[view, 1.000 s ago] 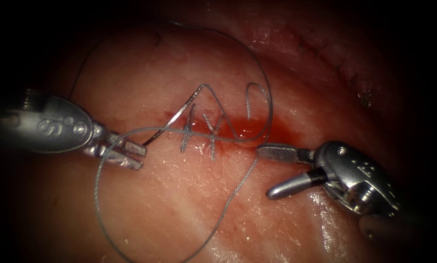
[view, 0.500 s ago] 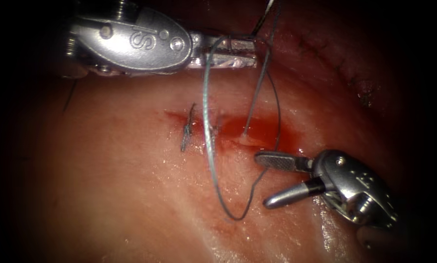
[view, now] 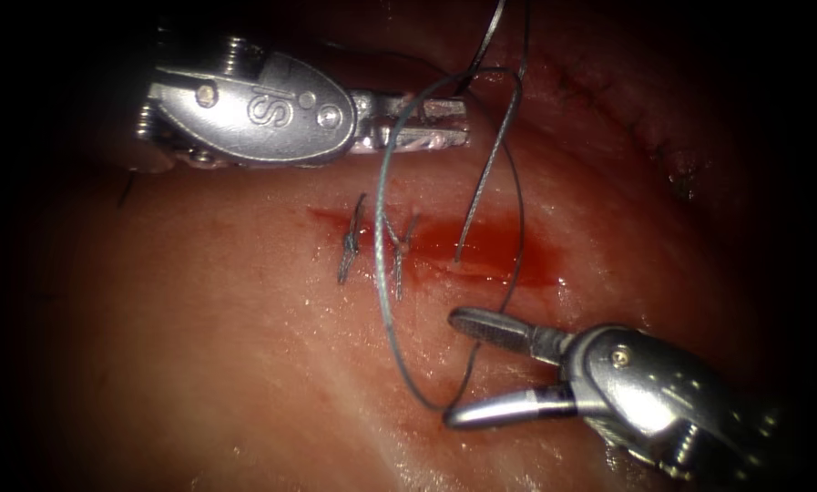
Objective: Wound Closure
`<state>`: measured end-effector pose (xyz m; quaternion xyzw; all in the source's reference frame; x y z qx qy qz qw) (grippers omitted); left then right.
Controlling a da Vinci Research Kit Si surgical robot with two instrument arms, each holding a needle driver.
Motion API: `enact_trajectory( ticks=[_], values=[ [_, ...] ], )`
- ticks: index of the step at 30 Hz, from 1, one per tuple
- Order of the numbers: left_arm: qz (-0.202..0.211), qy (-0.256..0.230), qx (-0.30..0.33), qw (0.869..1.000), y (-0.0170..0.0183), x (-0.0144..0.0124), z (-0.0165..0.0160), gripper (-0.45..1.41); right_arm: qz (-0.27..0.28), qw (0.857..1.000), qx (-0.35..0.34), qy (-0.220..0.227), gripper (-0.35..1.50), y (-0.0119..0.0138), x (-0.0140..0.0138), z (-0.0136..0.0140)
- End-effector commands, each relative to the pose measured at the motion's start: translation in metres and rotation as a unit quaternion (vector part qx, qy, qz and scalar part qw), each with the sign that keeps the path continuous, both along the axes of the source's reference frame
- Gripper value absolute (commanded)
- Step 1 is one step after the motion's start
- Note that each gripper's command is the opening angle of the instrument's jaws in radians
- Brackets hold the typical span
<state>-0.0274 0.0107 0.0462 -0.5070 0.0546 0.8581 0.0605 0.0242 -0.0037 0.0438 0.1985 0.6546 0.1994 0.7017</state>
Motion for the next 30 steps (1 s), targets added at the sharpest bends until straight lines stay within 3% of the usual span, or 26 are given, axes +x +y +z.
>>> enact_trajectory(
  ticks=[1, 4, 12, 15, 17, 18, 19, 24, 27, 28, 30],
  values=[
    [0.002, -0.001, 0.000, 1.000, -0.0005, -0.0004, 0.0008, -0.45, -0.013, 1.000, 0.004, 0.010, 1.47, -0.0006, 0.0006, -0.0005],
    [0.002, -0.001, -0.001, 1.000, -0.0006, -0.0003, 0.0010, -0.45, -0.017, 1.000, 0.008, 0.015, 1.49, -0.0005, 0.0005, -0.0015],
    [0.002, -0.002, 0.000, 1.000, -0.0006, -0.0005, 0.0008, -0.45, 0.003, 1.000, -0.004, -0.005, 1.49, -0.0004, 0.0039, -0.0010],
    [0.003, -0.003, 0.000, 1.000, -0.0007, -0.0004, 0.0007, -0.45, 0.016, 0.999, -0.012, -0.035, 1.49, 0.0000, 0.0047, -0.0006],
    [0.003, -0.003, 0.000, 1.000, -0.0007, -0.0004, 0.0007, -0.45, 0.010, 0.999, -0.012, -0.039, 1.29, 0.0002, 0.0041, -0.0005],
    [0.003, -0.003, 0.000, 1.000, -0.0007, -0.0003, 0.0007, -0.45, -0.003, 0.999, -0.011, -0.034, 0.73, 0.0002, 0.0034, -0.0006],
    [0.004, -0.003, 0.000, 1.000, -0.0007, -0.0003, 0.0007, -0.45, -0.007, 0.999, -0.010, -0.031, -0.29, 0.0002, 0.0019, -0.0008],
    [0.005, -0.004, 0.000, 1.000, -0.0008, 0.0001, 0.0007, -0.45, 0.002, 0.999, -0.012, -0.046, -0.35, -0.0001, -0.0013, -0.0013],
    [0.007, -0.005, 0.000, 1.000, -0.0009, 0.0007, 0.0006, -0.45, -0.007, 0.996, -0.019, -0.092, -0.35, -0.0002, -0.0077, -0.0012],
    [0.010, -0.006, -0.003, 1.000, -0.0011, 0.0012, 0.0006, -0.45, -0.010, 0.989, -0.029, -0.143, -0.35, 0.0002, -0.0115, -0.0005],
    [0.010, -0.007, -0.001, 1.000, -0.0013, 0.0017, 0.0005, -0.45, -0.009, 0.976, -0.046, -0.214, -0.35, 0.0011, -0.0162, 0.0004]
  ],
)
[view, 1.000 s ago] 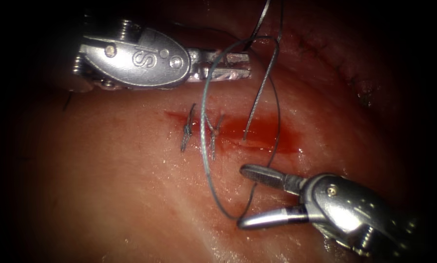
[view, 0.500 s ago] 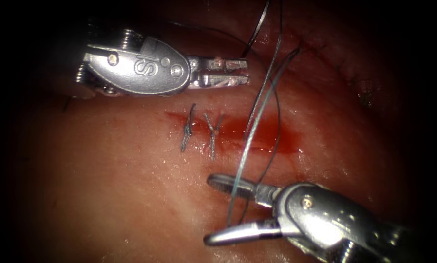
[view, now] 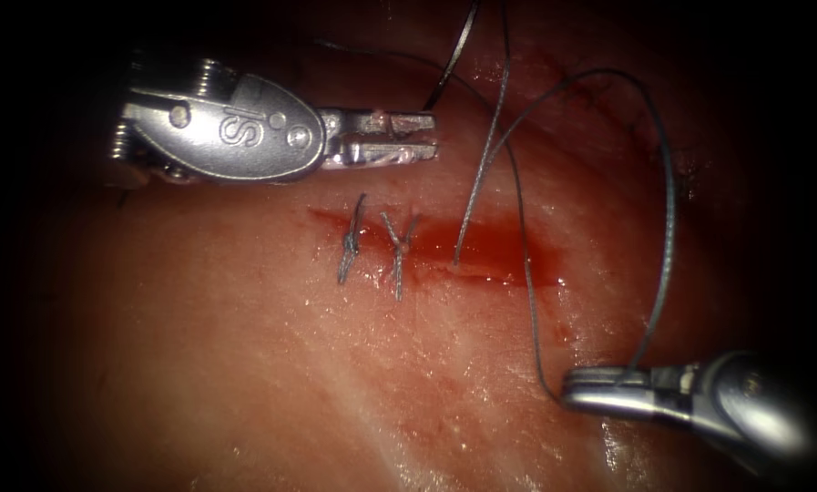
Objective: Wound Closure
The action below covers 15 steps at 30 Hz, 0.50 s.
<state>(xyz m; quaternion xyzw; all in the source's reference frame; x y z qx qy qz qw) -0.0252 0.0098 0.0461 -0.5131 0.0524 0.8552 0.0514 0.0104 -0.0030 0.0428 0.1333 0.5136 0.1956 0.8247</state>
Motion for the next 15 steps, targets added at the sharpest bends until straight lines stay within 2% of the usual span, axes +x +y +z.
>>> enact_trajectory(
  ticks=[1, 3, 4, 5, 6, 7, 10, 12, 15],
  values=[
    [0.001, -0.001, 0.002, 1.000, -0.0006, -0.0002, 0.0007, -0.45, 0.005, 0.998, -0.012, -0.054, -0.35, 0.0010, -0.0046, 0.0019],
    [0.003, -0.001, 0.000, 1.000, -0.0010, 0.0002, 0.0007, -0.45, 0.020, 0.989, -0.041, -0.140, -0.35, 0.0030, -0.0109, 0.0029],
    [0.002, -0.001, 0.002, 1.000, -0.0012, 0.0003, 0.0007, -0.45, 0.026, 0.985, -0.049, -0.162, -0.35, 0.0036, -0.0124, 0.0030],
    [0.002, -0.001, 0.001, 1.000, -0.0014, 0.0005, 0.0008, -0.45, 0.037, 0.974, -0.073, -0.209, -0.35, 0.0049, -0.0152, 0.0026],
    [0.002, -0.001, 0.001, 1.000, -0.0015, 0.0005, 0.0008, -0.45, 0.039, 0.970, -0.086, -0.222, -0.35, 0.0055, -0.0161, 0.0023],
    [0.001, -0.001, 0.003, 1.000, -0.0016, 0.0005, 0.0009, -0.45, 0.044, 0.960, -0.113, -0.253, -0.35, 0.0068, -0.0178, 0.0013],
    [0.001, 0.000, 0.001, 1.000, -0.0020, 0.0005, 0.0010, -0.45, 0.062, 0.948, -0.169, -0.262, -0.35, 0.0095, -0.0186, -0.0010],
    [0.000, 0.001, 0.000, 1.000, -0.0022, 0.0005, 0.0010, -0.45, 0.065, 0.945, -0.178, -0.265, -0.35, 0.0100, -0.0183, -0.0010],
    [-0.001, 0.000, 0.002, 1.000, -0.0027, 0.0005, 0.0009, -0.45, 0.070, 0.943, -0.181, -0.271, -0.35, 0.0100, -0.0175, 0.0004]
  ],
)
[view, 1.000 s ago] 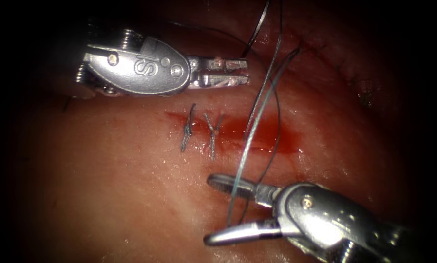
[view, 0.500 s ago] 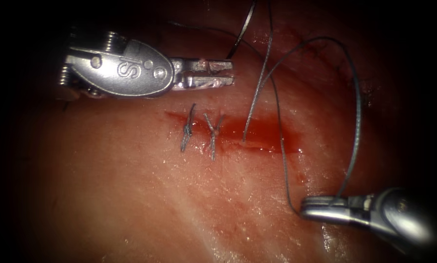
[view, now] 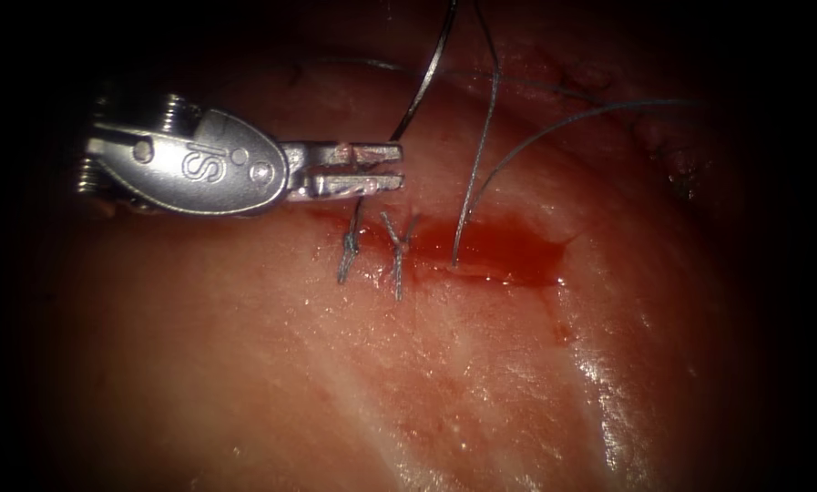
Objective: Wound Closure
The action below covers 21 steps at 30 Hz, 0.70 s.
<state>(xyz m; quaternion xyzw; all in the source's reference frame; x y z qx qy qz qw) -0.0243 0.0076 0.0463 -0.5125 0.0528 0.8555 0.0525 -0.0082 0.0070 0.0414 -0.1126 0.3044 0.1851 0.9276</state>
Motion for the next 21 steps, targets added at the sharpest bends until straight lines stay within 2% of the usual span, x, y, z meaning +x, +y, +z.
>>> enact_trajectory(
  ticks=[1, 2, 3, 5, 6, 7, 11, 14, 15, 16, 17, 20, 21],
  values=[
    [0.001, -0.002, 0.001, 1.000, -0.0006, -0.0004, 0.0007, -0.45, 0.002, 1.000, -0.002, 0.000, -0.20, -0.0001, 0.0012, 0.0025],
    [0.001, -0.003, 0.003, 1.000, -0.0008, -0.0004, 0.0007, -0.45, 0.005, 1.000, -0.007, -0.003, 0.46, -0.0004, 0.0014, 0.0036],
    [0.003, -0.007, 0.003, 1.000, -0.0010, -0.0004, 0.0007, -0.45, 0.014, 1.000, -0.003, 0.000, 0.91, -0.0007, 0.0014, 0.0044],
    [0.004, -0.016, 0.010, 1.000, -0.0014, -0.0004, 0.0007, -0.45, 0.059, 0.998, 0.010, 0.003, 1.42, -0.0010, 0.0012, 0.0064],
    [0.007, -0.026, 0.015, 1.000, -0.0018, -0.0004, 0.0007, -0.45, 0.084, 0.996, 0.019, 0.003, 1.47, -0.0010, 0.0008, 0.0070],
    [0.009, -0.028, 0.014, 0.999, -0.0021, -0.0004, 0.0006, -0.45, 0.085, 0.996, 0.018, 0.001, 1.47, -0.0011, 0.0005, 0.0069],
    [0.012, -0.047, 0.027, 0.998, -0.0035, -0.0006, 0.0006, -0.45, 0.105, 0.993, 0.048, 0.019, 1.47, -0.0018, -0.0007, 0.0054],
    [0.016, -0.057, 0.030, 0.998, -0.0046, -0.0005, 0.0008, -0.42, 0.087, 0.986, 0.101, 0.099, 1.47, -0.0046, -0.0004, 0.0033],
    [0.016, -0.057, 0.030, 0.998, -0.0046, -0.0005, 0.0008, -0.42, 0.087, 0.986, 0.101, 0.099, 1.47, -0.0046, -0.0004, 0.0033],
    [0.016, -0.058, 0.032, 0.998, -0.0048, -0.0003, 0.0008, -0.42, 0.062, 0.975, 0.131, 0.166, 1.47, -0.0068, 0.0006, 0.0021],
    [0.017, -0.059, 0.033, 0.998, -0.0048, -0.0001, 0.0008, -0.42, 0.059, 0.967, 0.143, 0.201, 1.47, -0.0088, 0.0028, 0.0010],
    [0.016, -0.059, 0.035, 0.998, -0.0049, 0.0000, 0.0009, -0.40, 0.058, 0.962, 0.138, 0.229, 1.47, -0.0107, 0.0078, -0.0001],
    [0.016, -0.059, 0.034, 0.998, -0.0050, -0.0001, 0.0009, -0.38, 0.057, 0.959, 0.125, 0.249, 1.47, -0.0112, 0.0103, -0.0004]
  ],
)
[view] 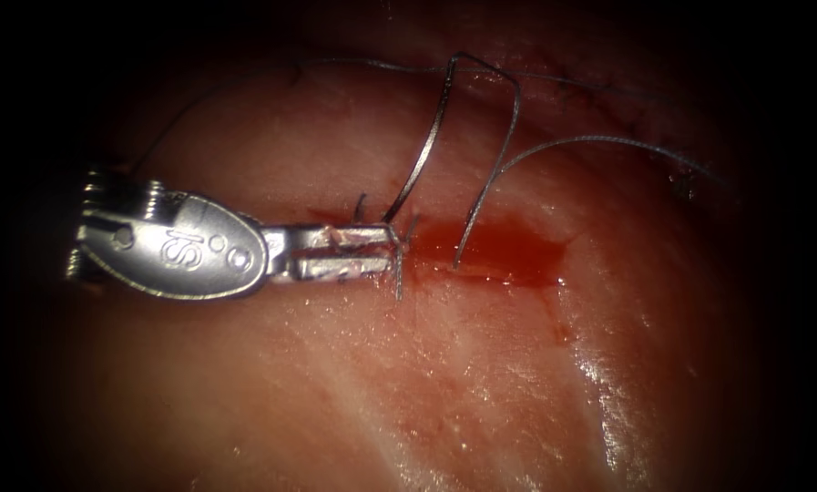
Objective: Wound Closure
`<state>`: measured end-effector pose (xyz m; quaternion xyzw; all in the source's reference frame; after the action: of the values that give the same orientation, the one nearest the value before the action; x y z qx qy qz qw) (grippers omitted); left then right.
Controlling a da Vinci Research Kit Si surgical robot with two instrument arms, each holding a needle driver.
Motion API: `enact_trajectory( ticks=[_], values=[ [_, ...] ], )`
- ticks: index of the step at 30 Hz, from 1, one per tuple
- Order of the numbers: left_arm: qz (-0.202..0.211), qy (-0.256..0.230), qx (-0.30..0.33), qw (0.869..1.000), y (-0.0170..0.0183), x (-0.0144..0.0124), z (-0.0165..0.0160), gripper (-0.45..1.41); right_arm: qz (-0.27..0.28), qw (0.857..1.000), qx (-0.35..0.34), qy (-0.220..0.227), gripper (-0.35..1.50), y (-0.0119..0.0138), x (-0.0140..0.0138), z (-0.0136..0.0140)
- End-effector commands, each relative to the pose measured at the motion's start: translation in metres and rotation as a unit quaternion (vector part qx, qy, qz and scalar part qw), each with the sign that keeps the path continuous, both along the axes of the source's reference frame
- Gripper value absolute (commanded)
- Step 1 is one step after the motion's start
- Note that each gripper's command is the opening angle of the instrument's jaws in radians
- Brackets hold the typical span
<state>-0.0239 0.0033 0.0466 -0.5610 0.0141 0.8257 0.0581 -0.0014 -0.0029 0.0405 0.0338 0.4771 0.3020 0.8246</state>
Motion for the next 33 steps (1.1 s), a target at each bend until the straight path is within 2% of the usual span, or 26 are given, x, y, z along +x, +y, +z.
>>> enact_trajectory(
  ticks=[1, 2, 5, 6, 8, 11, 14, 18, 26, 27, 29, 30, 33],
  values=[
    [0.000, 0.000, 0.002, 1.000, -0.0007, -0.0005, 0.0007, -0.35, -0.003, 0.999, -0.022, 0.032, 1.47, -0.0017, 0.0054, 0.0002],
    [-0.006, -0.003, 0.012, 1.000, -0.0007, -0.0006, 0.0007, -0.30, 0.002, 0.996, -0.068, 0.062, 1.47, -0.0019, 0.0098, 0.0000],
    [-0.014, -0.010, 0.020, 1.000, -0.0010, -0.0004, 0.0007, -0.27, 0.008, 0.990, -0.110, 0.091, 1.47, -0.0013, 0.0155, 0.0007],
    [-0.014, -0.017, 0.030, 0.999, -0.0013, -0.0001, 0.0007, -0.27, 0.002, 0.989, -0.114, 0.097, 1.47, -0.0007, 0.0190, 0.0017],
    [-0.011, -0.024, 0.037, 0.999, -0.0016, 0.0004, 0.0007, -0.25, -0.015, 0.989, -0.109, 0.096, 1.48, -0.0001, 0.0226, 0.0032],
    [-0.012, -0.034, 0.043, 0.998, -0.0021, 0.0008, 0.0007, -0.32, -0.037, 0.988, -0.104, 0.105, 1.48, 0.0005, 0.0261, 0.0051],
    [-0.007, -0.042, 0.040, 0.998, -0.0029, 0.0005, 0.0007, -0.37, -0.043, 0.988, -0.104, 0.110, 1.45, 0.0011, 0.0263, 0.0058],
    [0.002, -0.054, 0.040, 0.998, -0.0038, -0.0001, 0.0004, -0.37, -0.038, 0.988, -0.104, 0.107, 1.32, 0.0021, 0.0244, 0.0062],
    [0.012, -0.067, 0.039, 0.997, -0.0040, -0.0006, 0.0002, -0.42, -0.021, 0.991, -0.070, 0.112, 1.28, 0.0021, 0.0225, 0.0060],
    [0.015, -0.069, 0.036, 0.997, -0.0040, -0.0006, 0.0002, -0.45, -0.001, 0.992, -0.030, 0.121, 1.28, 0.0025, 0.0224, 0.0060],
    [0.019, -0.068, 0.024, 0.997, -0.0042, -0.0008, 0.0003, -0.45, 0.017, 0.992, 0.005, 0.127, 1.25, 0.0030, 0.0224, 0.0063],
    [0.022, -0.067, 0.005, 0.998, -0.0044, -0.0010, 0.0004, -0.45, 0.039, 0.989, 0.044, 0.132, 1.18, 0.0034, 0.0226, 0.0068],
    [0.023, -0.061, -0.024, 0.998, -0.0047, -0.0016, 0.0006, -0.45, 0.072, 0.985, 0.071, 0.138, 1.18, 0.0038, 0.0226, 0.0073]
  ],
)
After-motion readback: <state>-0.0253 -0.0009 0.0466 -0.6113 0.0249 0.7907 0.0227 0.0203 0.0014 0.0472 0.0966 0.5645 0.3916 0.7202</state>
